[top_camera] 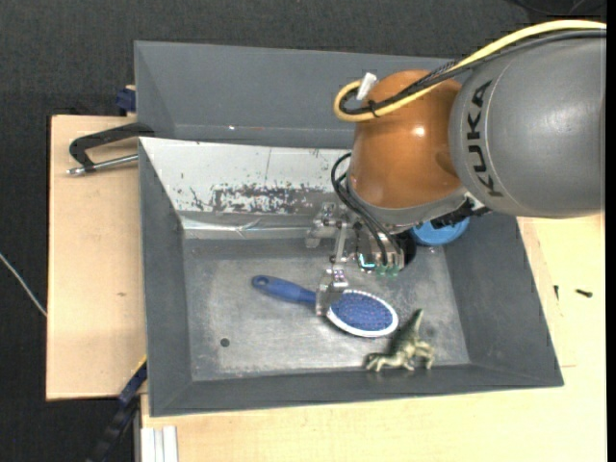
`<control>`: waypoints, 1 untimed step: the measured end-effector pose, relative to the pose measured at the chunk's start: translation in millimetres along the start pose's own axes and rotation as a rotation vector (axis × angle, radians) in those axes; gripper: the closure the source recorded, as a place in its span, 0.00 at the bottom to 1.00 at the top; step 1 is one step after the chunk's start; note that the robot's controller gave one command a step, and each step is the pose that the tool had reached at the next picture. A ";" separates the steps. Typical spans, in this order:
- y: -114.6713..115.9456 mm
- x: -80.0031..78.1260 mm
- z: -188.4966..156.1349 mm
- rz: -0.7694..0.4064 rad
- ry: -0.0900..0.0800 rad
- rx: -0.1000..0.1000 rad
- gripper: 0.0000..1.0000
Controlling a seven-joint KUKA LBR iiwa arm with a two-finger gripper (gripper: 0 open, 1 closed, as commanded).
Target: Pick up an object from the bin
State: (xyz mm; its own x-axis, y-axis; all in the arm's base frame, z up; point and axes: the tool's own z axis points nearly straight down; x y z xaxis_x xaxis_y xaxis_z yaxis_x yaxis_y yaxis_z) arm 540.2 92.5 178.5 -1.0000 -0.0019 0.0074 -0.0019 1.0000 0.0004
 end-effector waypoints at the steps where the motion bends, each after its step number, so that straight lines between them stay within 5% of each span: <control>1: -20.4 -3.1 108.0 0.096 -0.013 -0.003 0.00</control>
Offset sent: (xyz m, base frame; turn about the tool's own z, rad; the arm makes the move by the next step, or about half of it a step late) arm 0.0004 -0.0214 -0.1085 0.0956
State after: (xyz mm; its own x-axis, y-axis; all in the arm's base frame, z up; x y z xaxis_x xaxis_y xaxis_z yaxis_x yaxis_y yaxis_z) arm 542.5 72.1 70.4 -0.9956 0.0939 -0.0052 0.0939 0.9956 0.0033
